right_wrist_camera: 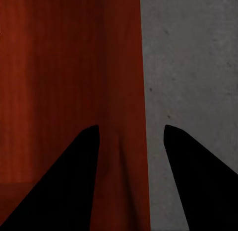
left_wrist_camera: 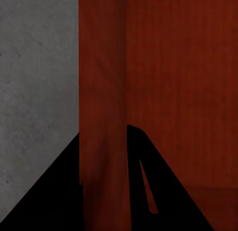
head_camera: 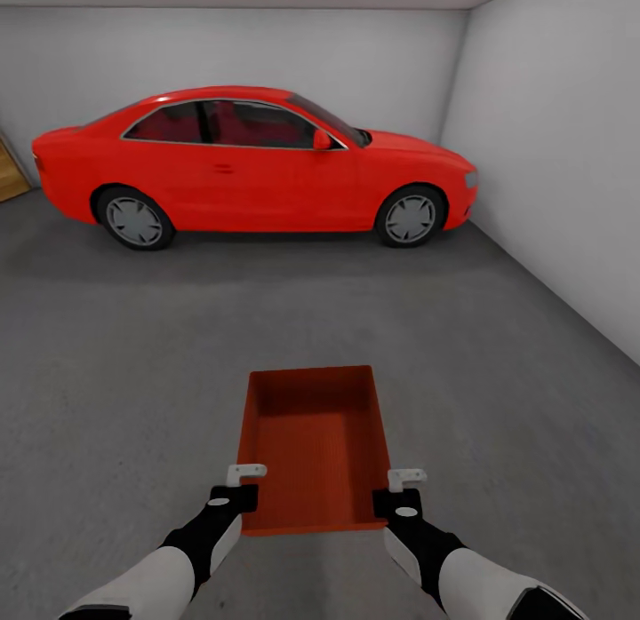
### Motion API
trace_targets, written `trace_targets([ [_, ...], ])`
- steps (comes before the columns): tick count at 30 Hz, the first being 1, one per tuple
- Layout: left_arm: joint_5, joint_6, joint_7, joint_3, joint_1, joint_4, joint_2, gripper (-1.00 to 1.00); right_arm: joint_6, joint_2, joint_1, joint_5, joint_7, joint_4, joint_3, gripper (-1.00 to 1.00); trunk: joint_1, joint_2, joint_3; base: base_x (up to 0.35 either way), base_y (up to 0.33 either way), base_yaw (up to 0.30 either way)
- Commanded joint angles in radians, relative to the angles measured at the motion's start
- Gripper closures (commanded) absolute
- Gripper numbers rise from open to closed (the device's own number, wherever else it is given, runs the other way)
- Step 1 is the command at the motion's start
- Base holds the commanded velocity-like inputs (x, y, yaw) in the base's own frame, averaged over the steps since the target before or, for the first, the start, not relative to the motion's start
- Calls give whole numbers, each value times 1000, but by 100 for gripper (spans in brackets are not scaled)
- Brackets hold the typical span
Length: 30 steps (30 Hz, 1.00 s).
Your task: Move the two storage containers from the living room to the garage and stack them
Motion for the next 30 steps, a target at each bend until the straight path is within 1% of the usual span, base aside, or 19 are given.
trace_targets([
  [1, 43, 6, -13, 26, -1, -6, 82, 100, -2, -47, -1, -18, 45, -1, -35, 100, 1, -2, -2, 322, 0, 0],
  [30, 42, 4, -13, 26, -1, -6, 82, 100, -2, -47, -1, -18, 44, -1, -35, 100, 1, -2, -2, 322, 0, 0],
])
